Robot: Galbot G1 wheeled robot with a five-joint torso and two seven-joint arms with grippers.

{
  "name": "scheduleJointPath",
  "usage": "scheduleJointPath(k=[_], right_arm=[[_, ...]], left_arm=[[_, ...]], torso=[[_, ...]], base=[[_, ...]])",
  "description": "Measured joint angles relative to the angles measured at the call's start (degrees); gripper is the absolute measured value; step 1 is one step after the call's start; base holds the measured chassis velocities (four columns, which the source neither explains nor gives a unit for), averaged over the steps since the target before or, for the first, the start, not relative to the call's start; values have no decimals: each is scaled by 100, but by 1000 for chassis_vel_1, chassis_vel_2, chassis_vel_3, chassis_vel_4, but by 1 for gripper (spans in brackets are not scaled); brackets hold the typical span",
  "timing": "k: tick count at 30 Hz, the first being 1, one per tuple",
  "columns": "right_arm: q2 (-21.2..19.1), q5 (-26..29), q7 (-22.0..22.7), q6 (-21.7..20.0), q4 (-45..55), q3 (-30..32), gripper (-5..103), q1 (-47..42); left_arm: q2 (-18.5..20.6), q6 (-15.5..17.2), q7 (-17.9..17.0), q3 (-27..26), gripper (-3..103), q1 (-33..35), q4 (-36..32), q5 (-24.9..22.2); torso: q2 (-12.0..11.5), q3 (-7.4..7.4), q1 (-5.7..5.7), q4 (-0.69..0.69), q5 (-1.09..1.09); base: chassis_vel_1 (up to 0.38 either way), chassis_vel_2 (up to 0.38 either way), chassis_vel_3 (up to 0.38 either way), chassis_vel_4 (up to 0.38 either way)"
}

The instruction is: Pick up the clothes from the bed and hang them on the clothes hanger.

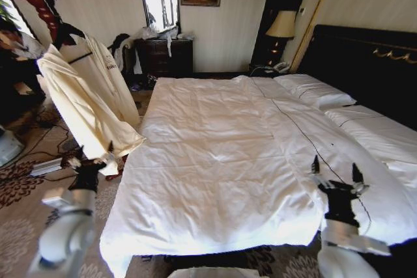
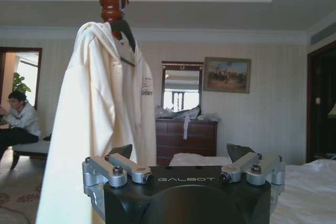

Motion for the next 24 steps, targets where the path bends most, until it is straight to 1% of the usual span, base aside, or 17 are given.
scheduleJointPath(k=[2,6,24], right_arm=[[164,-280,-185,144,65,-66,100,-48],[213,-352,-266,190,83,-75,100,-64],[183,-308,-279,193,92,-58,100,-64]], left_arm=[[-121,-65,193,106,100,132,-88,119],[-150,-94,308,144,100,183,-97,199],[-103,-83,313,144,100,141,-65,167]], torso=[[0,0,0,0,0],[0,1,0,0,-1],[0,1,1,0,-1]], base=[[0,0,0,0],[0,0,0,0],[0,0,0,0]])
